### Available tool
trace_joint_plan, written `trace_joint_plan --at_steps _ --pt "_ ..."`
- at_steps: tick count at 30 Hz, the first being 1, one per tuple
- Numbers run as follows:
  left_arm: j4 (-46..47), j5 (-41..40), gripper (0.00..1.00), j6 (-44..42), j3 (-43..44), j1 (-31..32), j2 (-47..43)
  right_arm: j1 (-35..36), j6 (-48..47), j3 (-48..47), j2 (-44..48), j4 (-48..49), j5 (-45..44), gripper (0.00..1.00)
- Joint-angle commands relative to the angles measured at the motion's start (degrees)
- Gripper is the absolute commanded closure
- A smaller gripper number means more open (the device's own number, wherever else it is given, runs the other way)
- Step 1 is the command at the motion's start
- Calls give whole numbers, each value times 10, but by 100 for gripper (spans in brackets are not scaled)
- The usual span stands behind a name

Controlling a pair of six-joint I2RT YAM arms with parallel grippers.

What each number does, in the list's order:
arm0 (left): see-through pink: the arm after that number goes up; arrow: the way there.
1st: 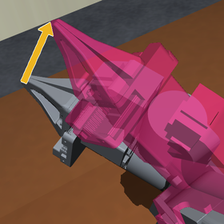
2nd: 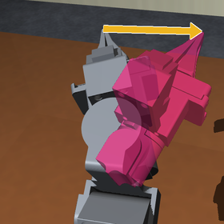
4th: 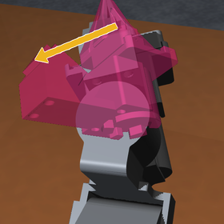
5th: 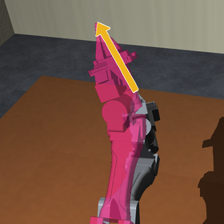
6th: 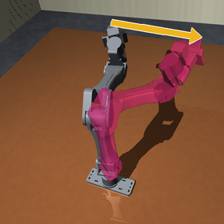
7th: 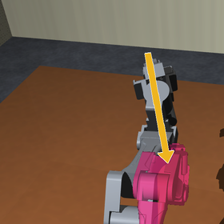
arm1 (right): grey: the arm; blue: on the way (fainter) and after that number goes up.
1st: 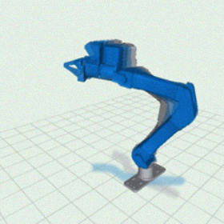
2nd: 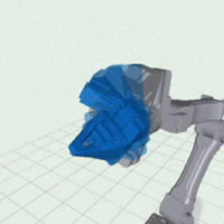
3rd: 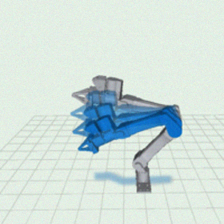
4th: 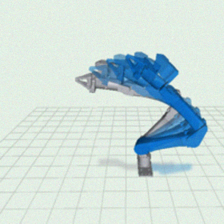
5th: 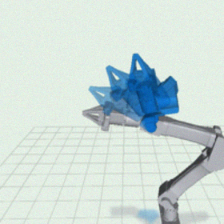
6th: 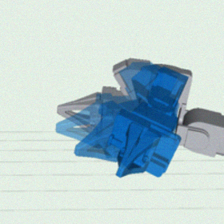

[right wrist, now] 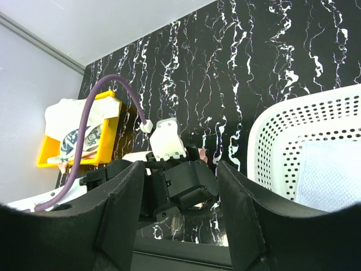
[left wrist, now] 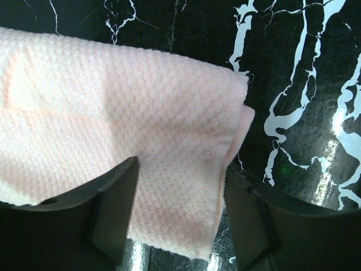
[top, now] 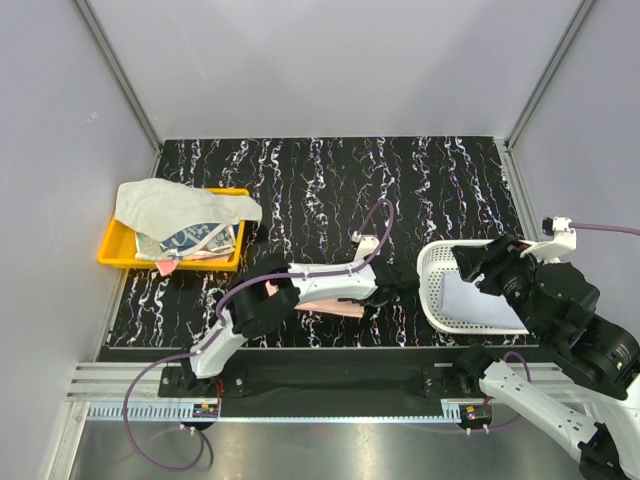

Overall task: Fold and stack the towels
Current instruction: Neatly place the folded towel into the bin

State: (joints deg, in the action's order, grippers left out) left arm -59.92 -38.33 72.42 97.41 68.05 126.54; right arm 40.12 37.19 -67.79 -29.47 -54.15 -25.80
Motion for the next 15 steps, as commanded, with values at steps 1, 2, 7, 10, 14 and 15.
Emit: trace_joint_plan --at_steps 1,2,7,10,14,15 --pt "-25 -10 40 1 -35 0 11 -1 -12 4 1 6 11 39" --pt "-5 -4 48 -5 -44 0 9 -2 -12 4 0 5 14 38" --pt "116 53 79 -80 -127 -19 -19 -2 -16 -1 2 1 13 38" --pt "203 104 97 -121 -162 -35 -51 -2 -19 -9 -1 -6 14 38" --pt "233 135 100 -156 -160 -37 -81 -2 -23 -20 -2 -11 13 39" --pt "240 145 100 -164 -160 -37 -99 -2 -24 -22 -3 -11 14 39"
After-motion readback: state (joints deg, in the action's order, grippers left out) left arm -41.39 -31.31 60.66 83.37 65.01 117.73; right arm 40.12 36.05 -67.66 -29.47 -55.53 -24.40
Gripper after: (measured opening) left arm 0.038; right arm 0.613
